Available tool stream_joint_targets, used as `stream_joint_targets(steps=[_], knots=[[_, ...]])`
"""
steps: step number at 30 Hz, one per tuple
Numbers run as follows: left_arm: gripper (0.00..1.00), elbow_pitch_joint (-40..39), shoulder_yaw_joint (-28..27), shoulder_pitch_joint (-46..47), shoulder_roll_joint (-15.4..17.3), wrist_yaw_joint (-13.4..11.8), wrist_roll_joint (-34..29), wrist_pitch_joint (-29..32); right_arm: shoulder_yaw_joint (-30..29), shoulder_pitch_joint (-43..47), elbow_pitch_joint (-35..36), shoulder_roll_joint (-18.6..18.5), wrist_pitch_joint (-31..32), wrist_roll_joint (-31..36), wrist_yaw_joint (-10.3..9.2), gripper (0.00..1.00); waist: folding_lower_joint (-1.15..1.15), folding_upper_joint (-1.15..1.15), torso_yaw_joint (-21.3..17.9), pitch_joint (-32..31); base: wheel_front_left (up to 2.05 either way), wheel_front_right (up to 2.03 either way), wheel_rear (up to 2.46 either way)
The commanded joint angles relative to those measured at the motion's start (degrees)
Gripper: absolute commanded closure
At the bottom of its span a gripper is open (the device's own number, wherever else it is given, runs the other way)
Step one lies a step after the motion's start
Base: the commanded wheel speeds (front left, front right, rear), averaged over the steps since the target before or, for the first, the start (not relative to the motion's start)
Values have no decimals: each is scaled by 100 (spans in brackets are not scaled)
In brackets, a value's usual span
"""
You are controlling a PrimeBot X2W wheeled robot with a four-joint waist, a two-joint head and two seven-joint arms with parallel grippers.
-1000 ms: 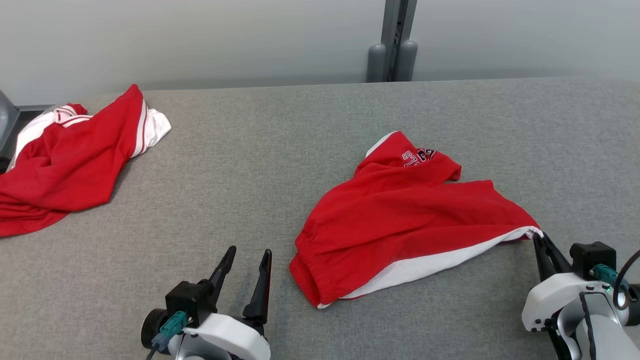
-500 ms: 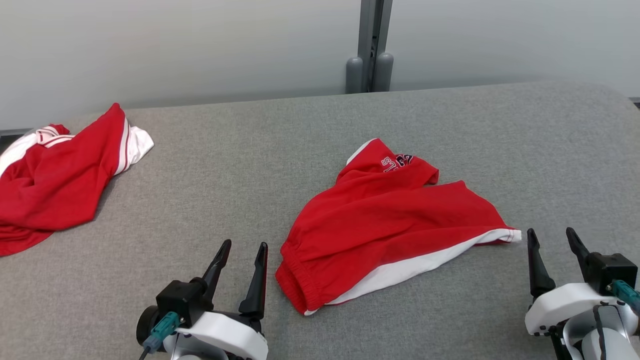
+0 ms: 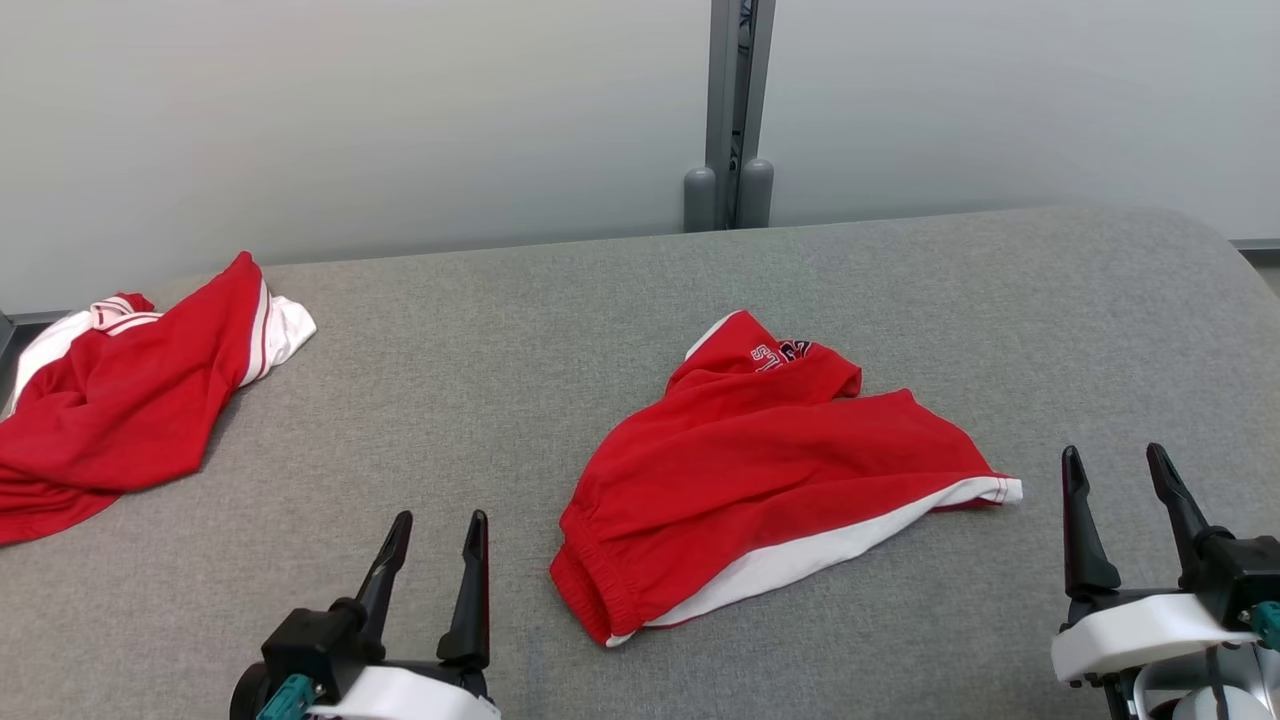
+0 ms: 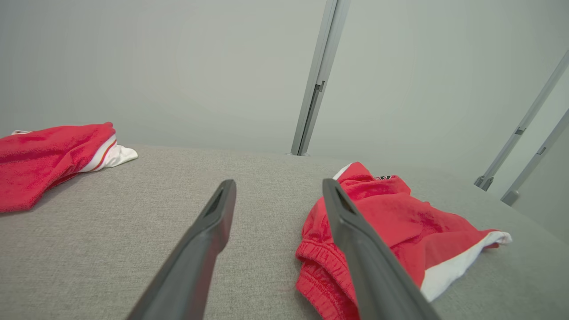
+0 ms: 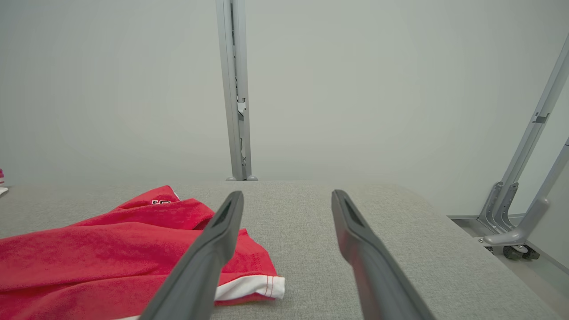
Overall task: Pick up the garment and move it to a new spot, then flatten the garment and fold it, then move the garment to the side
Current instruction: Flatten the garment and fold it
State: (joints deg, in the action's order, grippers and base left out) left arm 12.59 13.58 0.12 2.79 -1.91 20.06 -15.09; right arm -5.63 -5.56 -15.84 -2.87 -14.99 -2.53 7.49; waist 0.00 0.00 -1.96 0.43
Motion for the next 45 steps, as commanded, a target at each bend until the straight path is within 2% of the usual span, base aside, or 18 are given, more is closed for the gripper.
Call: stream_joint_targets(steps=[1, 7, 17, 33, 38, 45], knots=[[0, -79, -77, -108, 21, -57, -27, -11, 3, 62, 101, -14, -29, -109, 1, 0, 0, 0, 21, -26, 0, 0, 0], [0, -242, -210, -320, 21, -97, -103, -11, 241, 220, 286, -16, -30, -366, 1, 0, 0, 0, 61, -113, 0, 0, 0], [0, -167, -148, -418, 21, -48, -188, -11, 423, 265, 173, -17, -30, -433, 1, 0, 0, 0, 46, -184, 0, 0, 0], [0, -6, -69, -432, 20, 0, -247, -11, 473, 264, 116, -16, -30, -470, 1, 0, 0, 0, -4, -166, 0, 0, 0], [0, 373, 186, -447, 19, 174, -263, -10, 499, 265, 104, -15, -30, -482, 1, 0, 0, 0, -32, -165, 0, 0, 0], [0, 1105, 851, -224, 21, 596, -375, 298, 536, 271, 91, -16, -30, -512, 1, 0, 0, 0, -117, -121, 0, 0, 0]])
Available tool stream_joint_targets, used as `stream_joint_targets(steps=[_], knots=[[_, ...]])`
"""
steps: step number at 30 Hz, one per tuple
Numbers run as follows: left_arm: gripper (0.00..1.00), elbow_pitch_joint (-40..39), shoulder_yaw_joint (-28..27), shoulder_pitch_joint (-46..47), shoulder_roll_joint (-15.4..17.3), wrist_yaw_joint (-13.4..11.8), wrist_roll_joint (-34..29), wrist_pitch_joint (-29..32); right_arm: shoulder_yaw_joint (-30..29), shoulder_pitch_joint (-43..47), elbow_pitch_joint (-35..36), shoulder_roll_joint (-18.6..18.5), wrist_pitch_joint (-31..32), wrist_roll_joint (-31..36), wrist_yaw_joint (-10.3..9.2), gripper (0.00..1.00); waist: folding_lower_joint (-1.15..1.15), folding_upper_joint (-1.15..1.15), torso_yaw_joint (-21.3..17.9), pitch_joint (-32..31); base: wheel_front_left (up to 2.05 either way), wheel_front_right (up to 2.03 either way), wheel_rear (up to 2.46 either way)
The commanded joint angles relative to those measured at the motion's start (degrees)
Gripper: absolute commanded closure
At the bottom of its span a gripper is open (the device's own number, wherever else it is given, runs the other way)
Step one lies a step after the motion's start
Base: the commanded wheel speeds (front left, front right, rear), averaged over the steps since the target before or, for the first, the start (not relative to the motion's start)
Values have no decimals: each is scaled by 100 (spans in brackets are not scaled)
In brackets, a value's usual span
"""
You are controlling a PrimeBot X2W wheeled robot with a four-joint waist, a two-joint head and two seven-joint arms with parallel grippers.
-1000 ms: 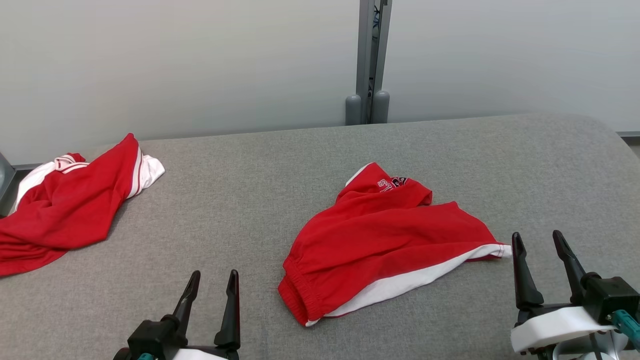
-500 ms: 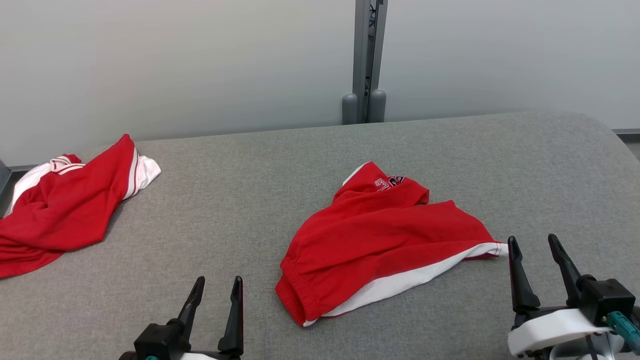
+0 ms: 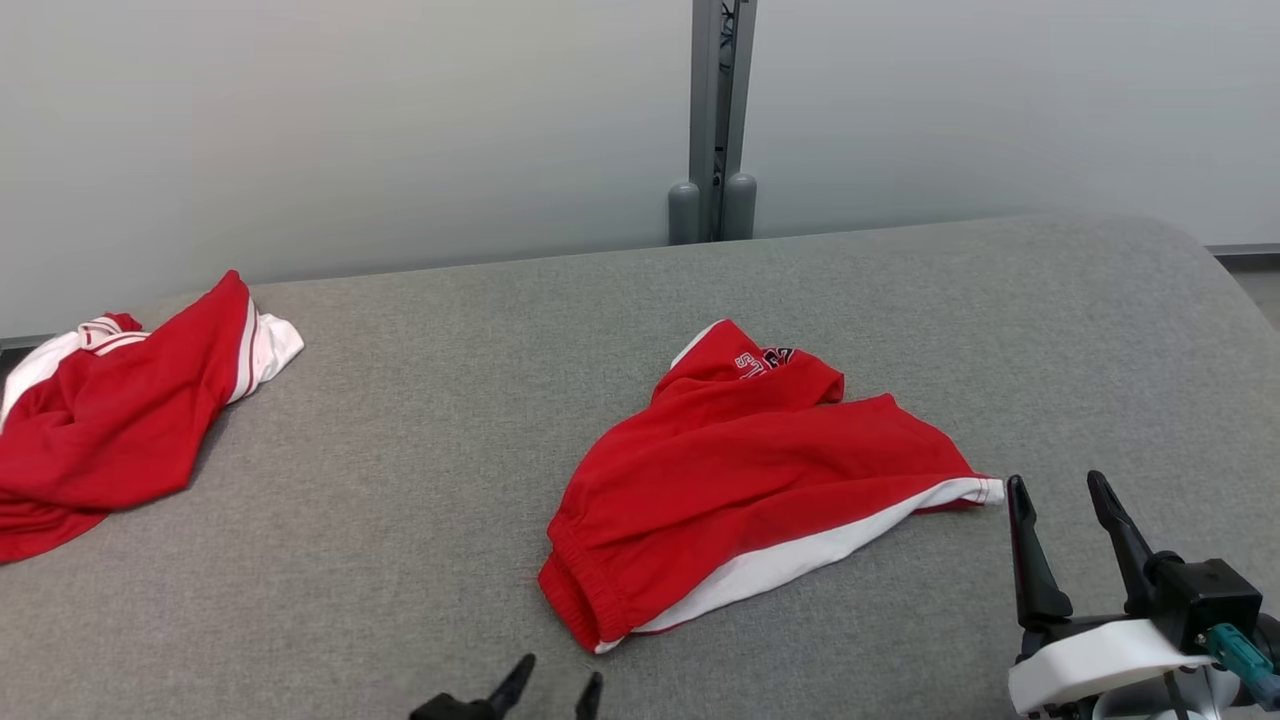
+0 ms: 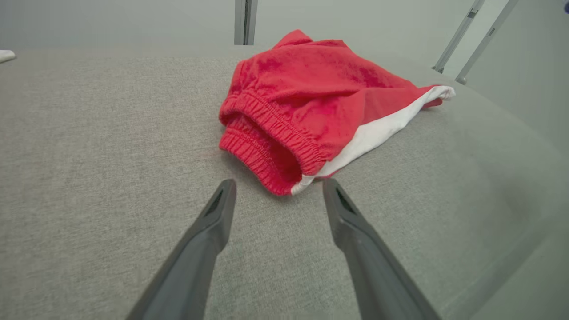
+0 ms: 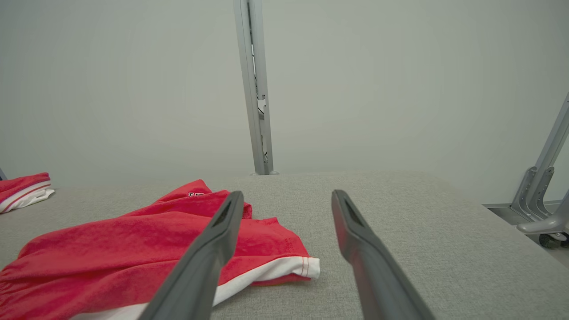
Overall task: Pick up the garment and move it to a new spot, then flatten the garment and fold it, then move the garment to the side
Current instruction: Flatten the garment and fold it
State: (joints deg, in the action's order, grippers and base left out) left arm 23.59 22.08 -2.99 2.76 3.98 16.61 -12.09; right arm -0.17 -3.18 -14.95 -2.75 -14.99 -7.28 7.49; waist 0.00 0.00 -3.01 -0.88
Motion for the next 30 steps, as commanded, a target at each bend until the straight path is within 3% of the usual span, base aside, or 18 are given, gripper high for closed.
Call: stream_joint_targets(steps=[1, 21, 23, 24, 25, 26, 29, 30], knots=[[0, 71, 94, 126, 24, 50, -40, 23, -3, 23, -4, -28, -30, -39, 1, 0, 0, 0, -31, 21, 0, 0, 0], [0, 1389, 773, 1104, 25, -27, 493, -275, -42, -194, -24, -28, -30, 4, 1, 0, 0, 0, -544, 348, 0, 0, 0], [4, 1419, 799, 1128, 25, -31, 525, -283, -47, -200, -22, -28, -30, 2, 1, 0, 0, 0, -558, 356, 0, 0, 0], [19, 1448, 822, 1150, 25, -33, 539, -291, -55, -200, -15, -28, -30, 3, 1, 0, 0, 0, -570, 364, 0, 0, 0], [57, 1476, 863, 1202, 25, -45, 590, -302, -64, -204, -8, -28, -30, 4, 1, 0, 0, 0, -585, 375, 0, 0, 0], [57, 1476, 863, 1202, 25, -45, 590, -302, -64, -204, -8, -28, -30, 4, 1, 0, 0, 0, -585, 375, 0, 0, 0], [99, 1499, 904, 1237, 25, -65, 626, -314, -92, -212, -3, -28, -30, 8, 1, 0, 0, 0, -584, 382, 0, 0, 0], [100, 1506, 908, 1243, 25, -71, 632, -315, -104, -208, -3, -28, -30, 10, 1, 0, 0, 0, -578, 384, 0, 0, 0]])
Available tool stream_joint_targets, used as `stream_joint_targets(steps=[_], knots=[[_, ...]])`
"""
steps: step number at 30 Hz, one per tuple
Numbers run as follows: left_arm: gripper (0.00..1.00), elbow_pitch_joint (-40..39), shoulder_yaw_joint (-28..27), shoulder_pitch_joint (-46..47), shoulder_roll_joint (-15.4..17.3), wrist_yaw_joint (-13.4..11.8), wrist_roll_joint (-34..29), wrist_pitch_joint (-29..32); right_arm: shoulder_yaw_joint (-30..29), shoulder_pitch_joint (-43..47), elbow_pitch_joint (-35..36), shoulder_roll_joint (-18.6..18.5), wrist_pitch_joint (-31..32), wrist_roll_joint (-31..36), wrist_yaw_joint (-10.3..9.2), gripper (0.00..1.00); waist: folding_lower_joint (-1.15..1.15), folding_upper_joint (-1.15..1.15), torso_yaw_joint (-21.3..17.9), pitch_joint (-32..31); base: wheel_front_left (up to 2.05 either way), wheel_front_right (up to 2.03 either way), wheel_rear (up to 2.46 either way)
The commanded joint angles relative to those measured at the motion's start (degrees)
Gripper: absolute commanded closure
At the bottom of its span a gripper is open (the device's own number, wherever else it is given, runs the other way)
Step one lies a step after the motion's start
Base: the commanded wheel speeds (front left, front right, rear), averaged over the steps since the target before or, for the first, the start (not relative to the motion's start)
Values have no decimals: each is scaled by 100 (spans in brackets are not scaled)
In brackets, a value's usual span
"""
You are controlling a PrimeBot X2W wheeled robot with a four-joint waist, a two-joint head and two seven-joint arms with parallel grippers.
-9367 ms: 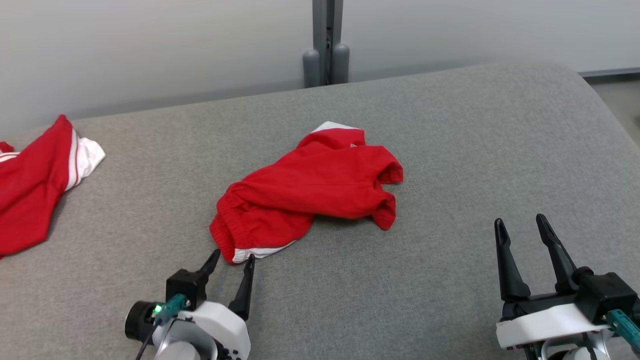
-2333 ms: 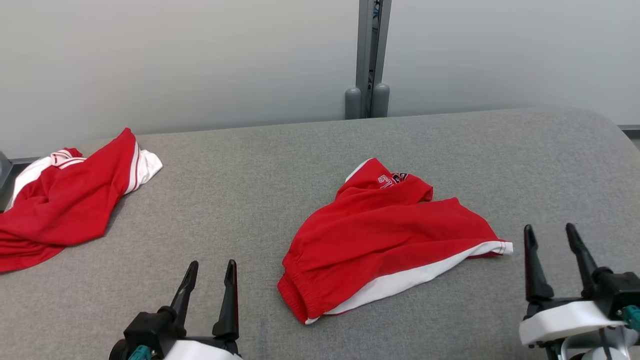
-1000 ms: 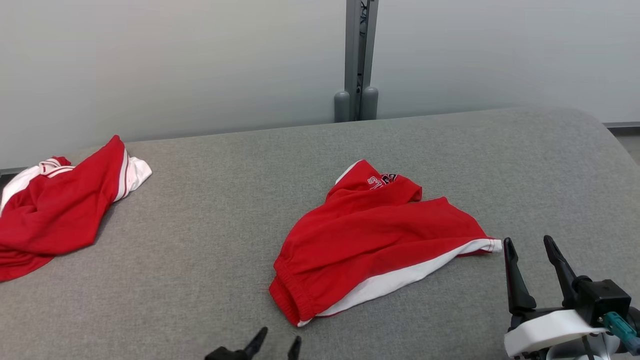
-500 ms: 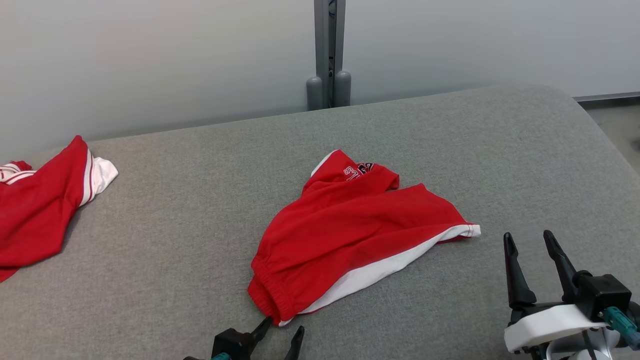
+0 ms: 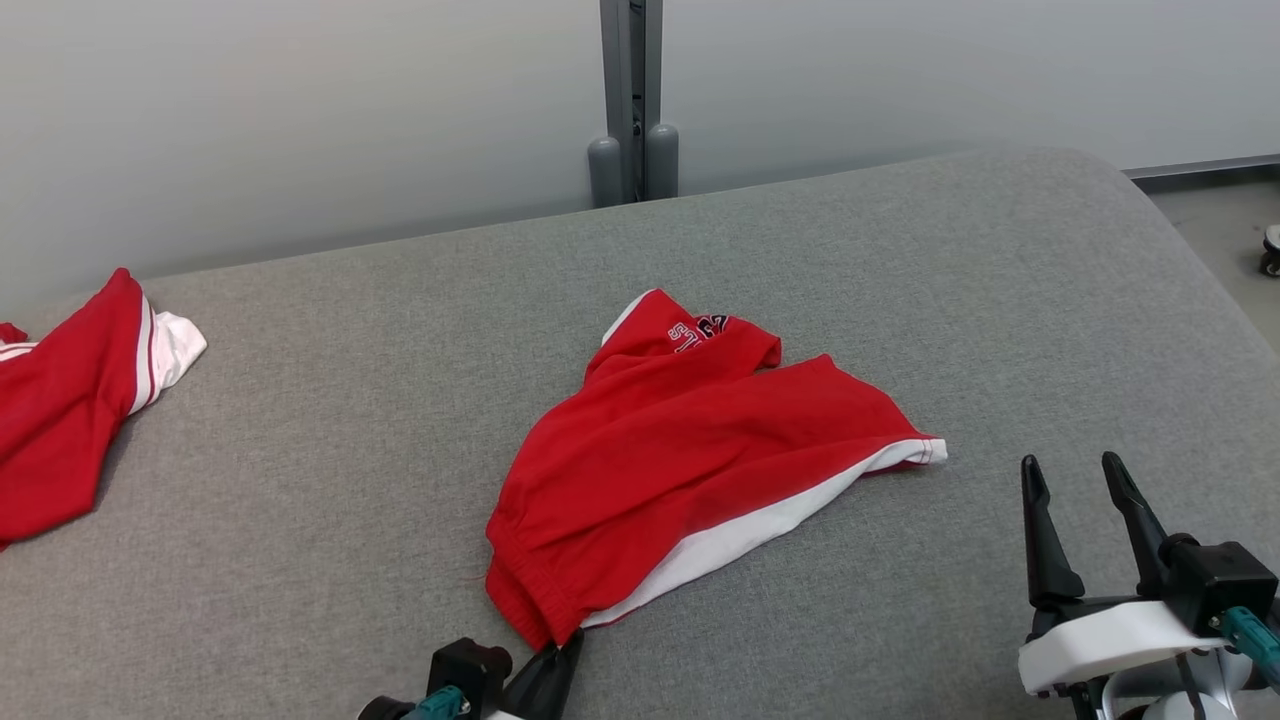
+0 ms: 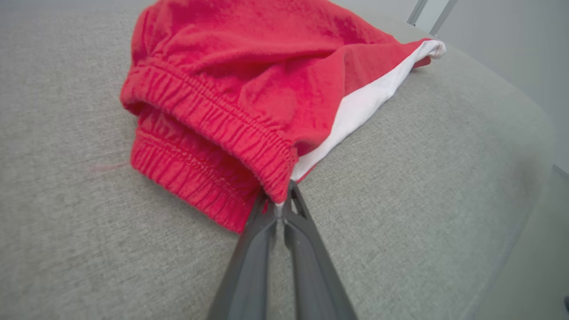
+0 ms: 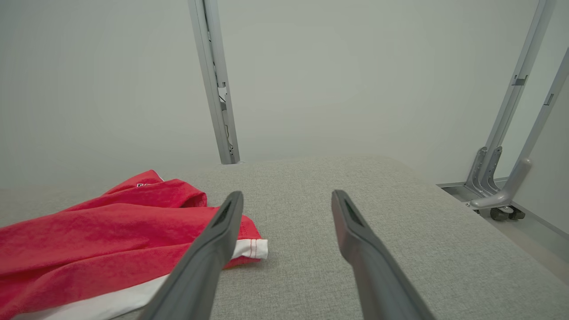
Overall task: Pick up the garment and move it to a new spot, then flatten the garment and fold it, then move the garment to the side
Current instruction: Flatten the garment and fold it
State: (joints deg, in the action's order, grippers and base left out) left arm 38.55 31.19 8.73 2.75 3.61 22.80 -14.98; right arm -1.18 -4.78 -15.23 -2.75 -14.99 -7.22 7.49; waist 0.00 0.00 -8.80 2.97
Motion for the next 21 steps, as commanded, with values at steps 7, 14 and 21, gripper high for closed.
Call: stream_joint_targets(steps=[7, 14, 21], knots=[[100, -309, -338, -12, 92, -133, -84, -27, -28, 11, -200, -26, -30, -29, 1, 0, 0, 0, 136, 20, 0, 0, 0], [100, -826, -879, -98, 195, -230, -215, -28, 202, -120, -1073, -29, 63, 9, 1, 0, 0, 0, 309, 54, 0, 0, 0], [100, -851, -1090, -89, 186, -169, -326, -29, 508, -444, -1840, -29, 45, 455, 1, 0, 0, 0, 362, 157, 0, 0, 0]])
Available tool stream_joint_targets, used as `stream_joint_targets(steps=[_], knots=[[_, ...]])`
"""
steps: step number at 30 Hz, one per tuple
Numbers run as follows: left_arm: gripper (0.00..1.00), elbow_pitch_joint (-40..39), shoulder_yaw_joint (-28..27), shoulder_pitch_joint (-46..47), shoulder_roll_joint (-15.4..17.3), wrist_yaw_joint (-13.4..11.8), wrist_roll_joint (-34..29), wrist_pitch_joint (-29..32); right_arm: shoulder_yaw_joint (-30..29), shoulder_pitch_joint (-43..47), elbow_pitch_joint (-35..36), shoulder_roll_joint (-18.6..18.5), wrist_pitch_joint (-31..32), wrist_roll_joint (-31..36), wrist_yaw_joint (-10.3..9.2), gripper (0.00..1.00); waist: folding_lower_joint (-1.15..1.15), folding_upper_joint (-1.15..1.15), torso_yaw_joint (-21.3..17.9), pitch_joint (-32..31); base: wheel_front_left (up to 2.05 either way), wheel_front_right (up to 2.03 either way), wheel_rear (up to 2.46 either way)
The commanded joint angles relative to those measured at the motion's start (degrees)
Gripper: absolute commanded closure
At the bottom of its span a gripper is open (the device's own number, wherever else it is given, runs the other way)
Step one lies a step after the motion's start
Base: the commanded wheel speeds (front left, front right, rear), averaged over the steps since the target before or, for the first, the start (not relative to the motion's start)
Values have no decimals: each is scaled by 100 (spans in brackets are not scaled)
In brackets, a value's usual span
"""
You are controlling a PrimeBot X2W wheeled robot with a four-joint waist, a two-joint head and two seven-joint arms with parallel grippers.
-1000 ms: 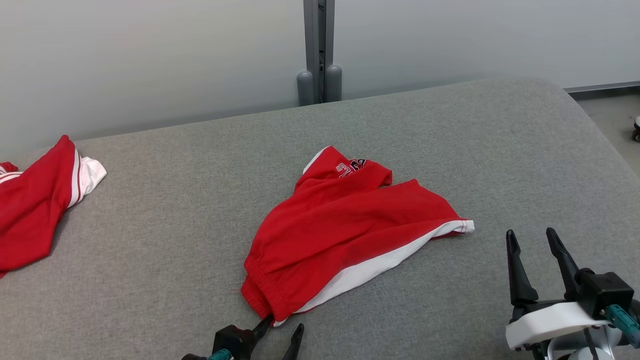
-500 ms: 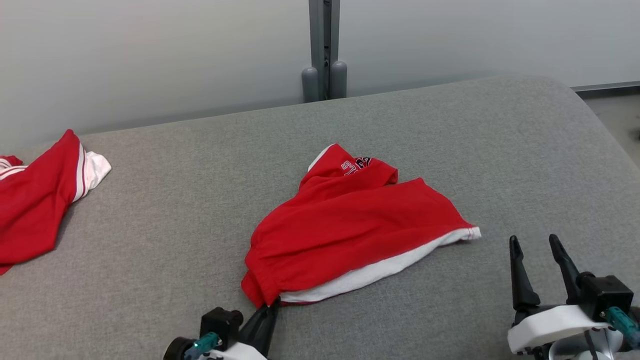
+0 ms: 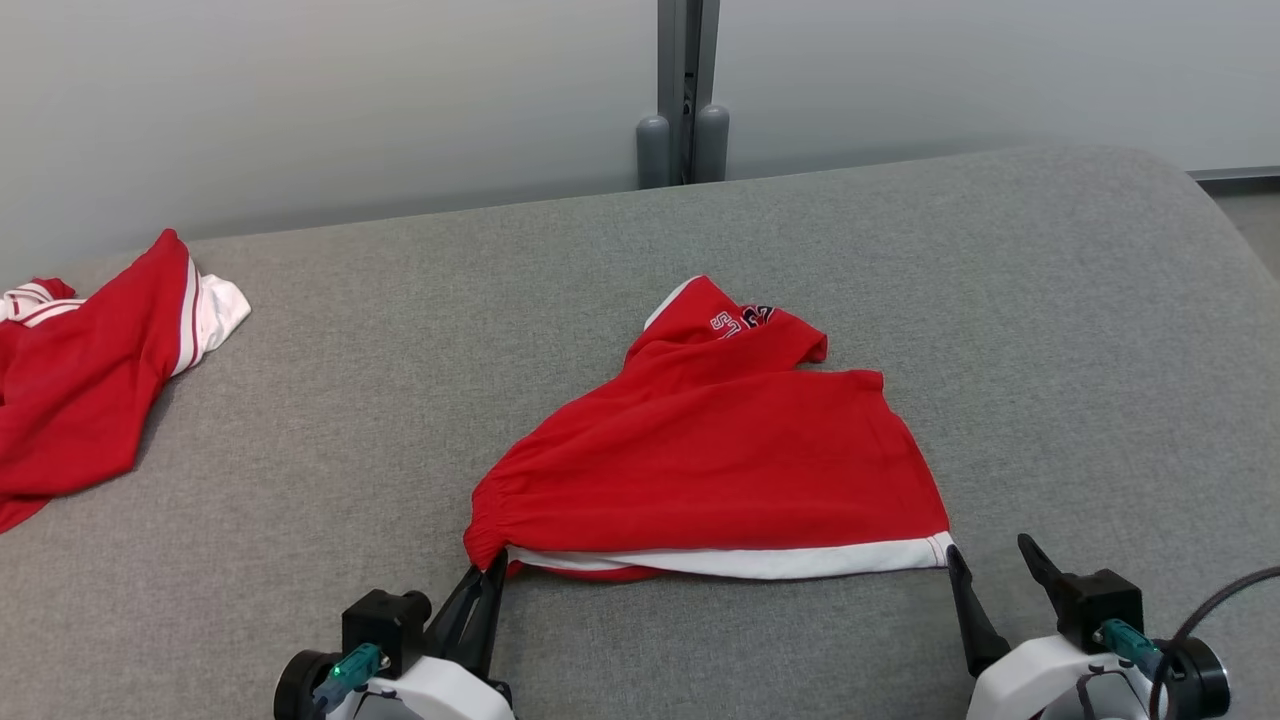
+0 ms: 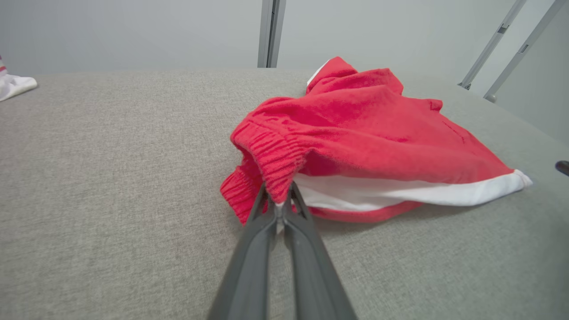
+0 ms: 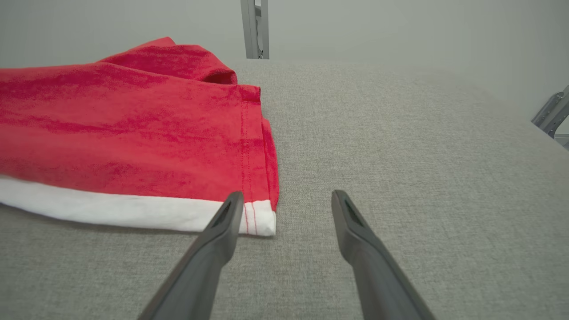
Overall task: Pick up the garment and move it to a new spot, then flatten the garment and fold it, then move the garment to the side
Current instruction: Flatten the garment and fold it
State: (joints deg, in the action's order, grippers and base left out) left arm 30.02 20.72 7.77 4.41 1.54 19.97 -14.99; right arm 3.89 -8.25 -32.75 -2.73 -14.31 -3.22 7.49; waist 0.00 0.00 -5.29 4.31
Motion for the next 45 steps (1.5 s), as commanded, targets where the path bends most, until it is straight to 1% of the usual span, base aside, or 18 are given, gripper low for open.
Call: stream_joint_targets(steps=[1, 3, 4, 5, 6, 8, 15, 23, 26, 27, 28, 29, 31, 32, 37, 40, 41, 45], knots=[[100, 11, -64, 18, 16, 42, -49, -28, 26, -176, -217, -34, -34, 138, 1, 0, 0, 0, 21, 41, 0, 0, 0], [100, 34, -101, 38, 6, 58, -85, -28, 89, -313, -471, -30, -49, 225, 1, 0, 0, 0, 44, 69, 0, 0, 0], [100, 44, -114, 49, 2, 72, -97, -28, 146, -376, -594, -30, -50, 241, 1, 2, 0, 0, 59, 83, 0, 0, 0], [100, 56, -124, 62, -4, 83, -113, -28, 201, -442, -716, -30, -47, 256, 1, 10, 0, 0, 74, 97, 0, 0, 0], [100, 69, -136, 74, -10, 93, -136, -28, 273, -514, -832, -30, -52, 272, 1, 15, 0, 0, 88, 109, 0, 0, 0], [100, 79, -162, 101, -22, 104, -161, -28, 381, -632, -1051, -34, -65, 237, 1, 20, 0, 0, 116, 134, 0, 0, 0], [100, 95, -239, 107, -50, 157, -228, -28, 678, -919, -1595, -31, -89, 99, 1, 48, 0, 0, 176, 175, 0, 0, 0], [100, 106, -306, 53, -77, 196, -292, -28, 870, -880, -1600, -31, -95, 79, 1, 54, 0, 0, 162, 151, 0, 0, 0], [100, 114, -318, 28, -88, 214, -298, -28, 892, -822, -1468, -94, -96, 215, 1, 50, 0, 0, 152, 136, 0, 0, 0], [100, 114, -324, 24, -91, 219, -309, -28, 873, -778, -1439, -113, -96, 269, 1, 41, 0, 0, 148, 130, 0, 0, 0], [100, 112, -332, 18, -95, 226, -319, -28, 857, -751, -1384, -118, -96, 324, 1, 27, 0, 0, 142, 124, 0, 0, 0], [100, 113, -337, 10, -99, 234, -325, -28, 839, -730, -1329, -113, -96, 368, 1, 18, 0, 0, 137, 118, 0, 0, 0], [100, 116, -345, -5, -103, 233, -333, -28, 790, -679, -1243, -117, -97, 500, 1, 5, 0, 0, 127, 108, 0, 0, 0], [100, 121, -346, -9, -106, 237, -336, -28, 763, -642, -1211, -117, -97, 549, 1, 1, 0, 0, 123, 105, 0, 0, 0], [100, 135, -357, -16, -118, 268, -347, -28, 749, -540, -1088, -89, -97, 701, 1, 0, 0, 0, 119, 90, 0, 0, 0], [100, 151, -353, -21, -121, 279, -365, -28, 786, -558, -1088, -81, -97, 766, 1, 5, 0, 0, 133, 78, 0, 0, 0], [100, 157, -354, -23, -124, 282, -366, -28, 802, -561, -1086, -78, -97, 789, 1, 7, 0, 0, 140, 73, 0, 0, 0], [100, 179, -357, -43, -129, 281, -376, -28, 857, -542, -1142, -69, -97, 727, 1, 21, 0, 0, 161, 49, 0, 0, 0]])
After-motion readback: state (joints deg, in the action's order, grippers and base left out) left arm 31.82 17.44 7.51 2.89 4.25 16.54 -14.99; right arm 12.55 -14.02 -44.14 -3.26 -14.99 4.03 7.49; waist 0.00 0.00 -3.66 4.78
